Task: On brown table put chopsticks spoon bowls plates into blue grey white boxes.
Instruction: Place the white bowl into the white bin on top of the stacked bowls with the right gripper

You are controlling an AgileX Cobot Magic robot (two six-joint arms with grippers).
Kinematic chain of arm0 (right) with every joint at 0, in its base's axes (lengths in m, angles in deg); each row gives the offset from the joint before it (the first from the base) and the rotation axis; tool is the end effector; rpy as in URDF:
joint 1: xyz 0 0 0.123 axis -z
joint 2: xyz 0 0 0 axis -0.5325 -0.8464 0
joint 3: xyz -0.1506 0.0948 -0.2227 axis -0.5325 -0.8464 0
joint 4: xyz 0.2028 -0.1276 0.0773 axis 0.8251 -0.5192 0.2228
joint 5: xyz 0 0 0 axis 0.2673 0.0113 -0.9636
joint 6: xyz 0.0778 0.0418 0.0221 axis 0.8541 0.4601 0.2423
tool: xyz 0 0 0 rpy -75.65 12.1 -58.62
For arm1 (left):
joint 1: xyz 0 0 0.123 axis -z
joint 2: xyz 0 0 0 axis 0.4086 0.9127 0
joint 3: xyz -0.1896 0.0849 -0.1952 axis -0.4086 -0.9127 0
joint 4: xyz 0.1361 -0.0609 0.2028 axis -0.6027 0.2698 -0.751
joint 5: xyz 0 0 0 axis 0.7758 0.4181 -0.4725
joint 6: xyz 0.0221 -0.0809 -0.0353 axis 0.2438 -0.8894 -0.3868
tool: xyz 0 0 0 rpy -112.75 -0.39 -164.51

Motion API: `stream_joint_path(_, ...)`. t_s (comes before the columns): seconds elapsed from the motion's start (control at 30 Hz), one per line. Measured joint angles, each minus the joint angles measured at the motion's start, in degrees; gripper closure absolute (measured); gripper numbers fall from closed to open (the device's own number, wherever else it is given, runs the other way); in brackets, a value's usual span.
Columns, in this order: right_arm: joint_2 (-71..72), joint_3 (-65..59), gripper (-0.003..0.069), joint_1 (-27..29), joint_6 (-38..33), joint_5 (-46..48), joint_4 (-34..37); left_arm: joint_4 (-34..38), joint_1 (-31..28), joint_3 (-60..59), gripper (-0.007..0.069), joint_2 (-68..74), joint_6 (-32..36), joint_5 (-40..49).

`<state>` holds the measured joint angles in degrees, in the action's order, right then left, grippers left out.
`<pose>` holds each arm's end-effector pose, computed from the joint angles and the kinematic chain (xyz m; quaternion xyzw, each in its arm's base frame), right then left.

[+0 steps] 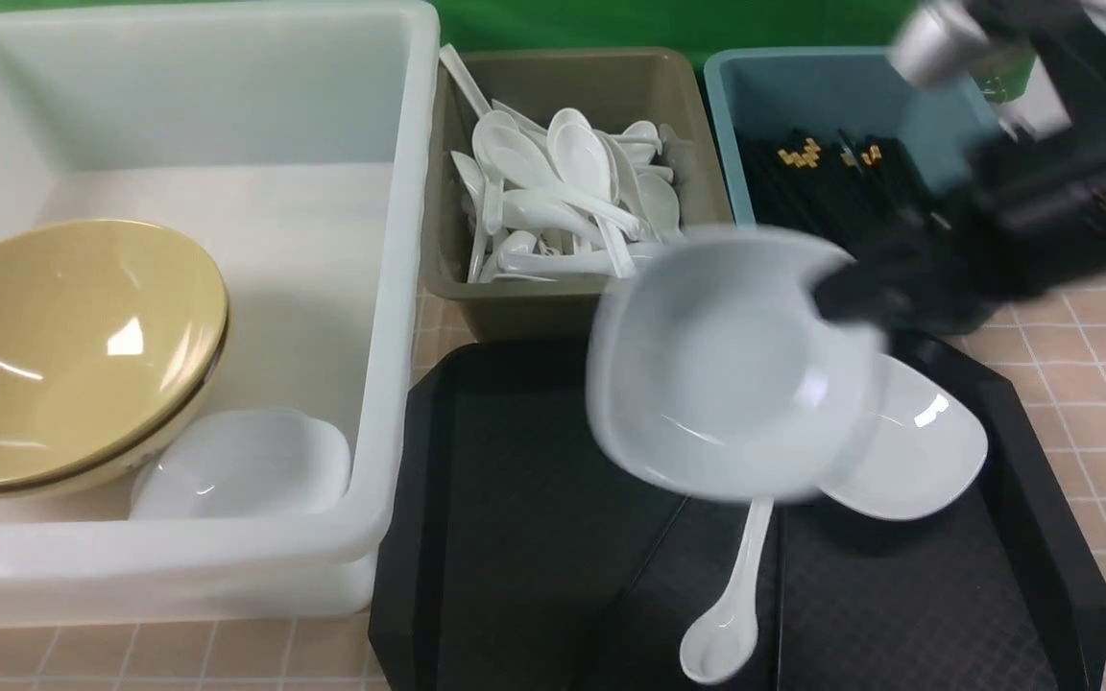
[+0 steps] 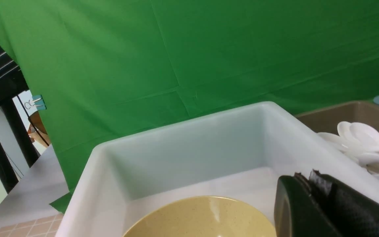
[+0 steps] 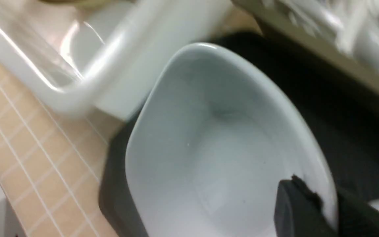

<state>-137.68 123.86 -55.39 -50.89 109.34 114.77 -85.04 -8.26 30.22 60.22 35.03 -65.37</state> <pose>0.2507 0.1498 0.3656 -0.3289 0.8482 0.2466 0.3340 0.0502 0.0055 0.3131 0.0970 0.6776 0.0545 0.7270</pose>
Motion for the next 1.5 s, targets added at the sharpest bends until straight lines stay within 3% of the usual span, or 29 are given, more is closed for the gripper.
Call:
stream_joint_path(0.17,-9.5,9.1,0.0576,-13.9,-6.0,-14.5,0.9,-0.9,0.0,0.0,0.0621,0.0,-2.5,-0.1)
stream_joint_path(0.27,-17.9,14.8,0.0576,-19.0,-12.2,-23.2,1.5,-0.9,0.0,0.0,0.0620,0.0,-2.5,-0.1)
stream_joint_path(0.43,-31.0,24.3,0.0576,-21.1,-19.6,-25.2,1.9,-0.9,0.0,0.0,0.0620,0.0,-2.5,0.7)
stream_joint_path(0.73,-42.3,32.1,0.0576,-21.5,-20.8,-19.2,0.2,-1.0,0.0,0.0,0.0620,0.0,-2.5,1.6)
stream_joint_path(0.97,-44.6,32.8,0.0558,-23.6,-20.3,-19.8,0.3,-1.0,0.0,0.0,0.0620,0.0,-2.5,1.2)
stream_joint_path(1.1,-44.8,32.9,0.0461,-24.7,-19.7,-19.9,0.3,-1.0,0.0,0.0,0.0620,0.0,-2.6,1.2)
stream_joint_path(1.17,-45.0,33.6,0.0325,-24.9,-18.0,-19.3,0.1,-1.0,0.0,0.0,0.0620,0.0,-2.6,1.2)
stream_joint_path(1.3,-44.3,36.2,0.0144,-23.7,-13.9,-14.5,-0.4,-1.1,0.0,0.0,0.0620,0.0,-2.7,1.2)
stream_joint_path(1.5,-38.1,42.3,0.0088,-20.1,-6.2,-3.5,-7.4,-1.1,0.0,0.0,0.0620,0.0,-2.7,1.2)
